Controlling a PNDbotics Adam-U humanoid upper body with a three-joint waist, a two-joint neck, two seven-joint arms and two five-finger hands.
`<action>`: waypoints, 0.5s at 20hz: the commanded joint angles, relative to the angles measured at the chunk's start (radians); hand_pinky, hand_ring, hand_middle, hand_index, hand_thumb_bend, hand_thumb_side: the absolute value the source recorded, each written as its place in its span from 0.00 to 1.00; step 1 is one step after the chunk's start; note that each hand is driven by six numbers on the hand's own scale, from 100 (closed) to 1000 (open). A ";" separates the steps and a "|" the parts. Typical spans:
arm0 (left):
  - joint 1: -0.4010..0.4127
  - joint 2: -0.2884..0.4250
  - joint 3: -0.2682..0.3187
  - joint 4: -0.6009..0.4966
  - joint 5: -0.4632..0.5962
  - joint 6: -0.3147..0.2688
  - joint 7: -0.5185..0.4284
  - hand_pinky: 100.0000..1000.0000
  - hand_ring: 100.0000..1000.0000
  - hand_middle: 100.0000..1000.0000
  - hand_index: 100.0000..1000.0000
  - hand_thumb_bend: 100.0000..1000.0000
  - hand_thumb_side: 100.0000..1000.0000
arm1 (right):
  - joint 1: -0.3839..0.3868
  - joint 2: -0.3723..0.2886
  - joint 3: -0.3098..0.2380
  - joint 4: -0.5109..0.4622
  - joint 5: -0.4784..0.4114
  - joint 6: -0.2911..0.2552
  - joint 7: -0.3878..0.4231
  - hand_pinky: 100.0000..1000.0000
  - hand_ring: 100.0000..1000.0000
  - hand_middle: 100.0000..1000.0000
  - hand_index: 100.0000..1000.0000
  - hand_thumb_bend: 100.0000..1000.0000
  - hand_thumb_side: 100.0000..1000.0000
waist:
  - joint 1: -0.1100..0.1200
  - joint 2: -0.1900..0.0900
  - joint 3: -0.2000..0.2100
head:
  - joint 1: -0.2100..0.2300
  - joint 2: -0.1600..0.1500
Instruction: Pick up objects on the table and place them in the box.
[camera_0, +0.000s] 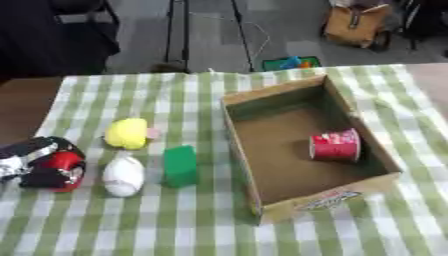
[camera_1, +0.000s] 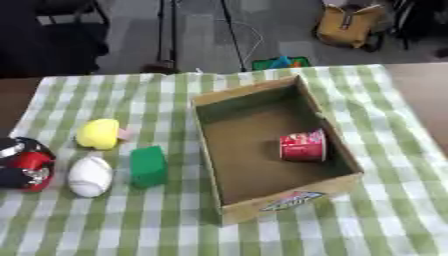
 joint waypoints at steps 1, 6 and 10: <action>-0.010 0.030 0.012 -0.016 0.005 0.003 0.011 0.15 0.67 0.75 0.76 0.00 0.47 | -0.007 -0.018 -0.006 -0.023 -0.011 -0.001 -0.004 0.45 0.52 0.46 0.63 0.00 0.72 | 0.002 -0.020 0.001 | 0.001 -0.012; -0.012 0.031 0.014 -0.020 0.001 0.010 0.036 0.13 0.69 0.73 0.75 0.00 0.44 | -0.007 -0.018 -0.007 -0.023 -0.012 -0.001 -0.003 0.45 0.52 0.46 0.63 0.00 0.72 | 0.003 -0.021 0.000 | 0.000 -0.012; -0.016 0.033 0.013 -0.030 -0.003 0.017 0.053 0.13 0.68 0.71 0.73 0.00 0.45 | -0.007 -0.018 -0.006 -0.023 -0.012 -0.001 -0.002 0.46 0.52 0.46 0.63 0.00 0.72 | 0.004 -0.021 0.000 | 0.000 -0.012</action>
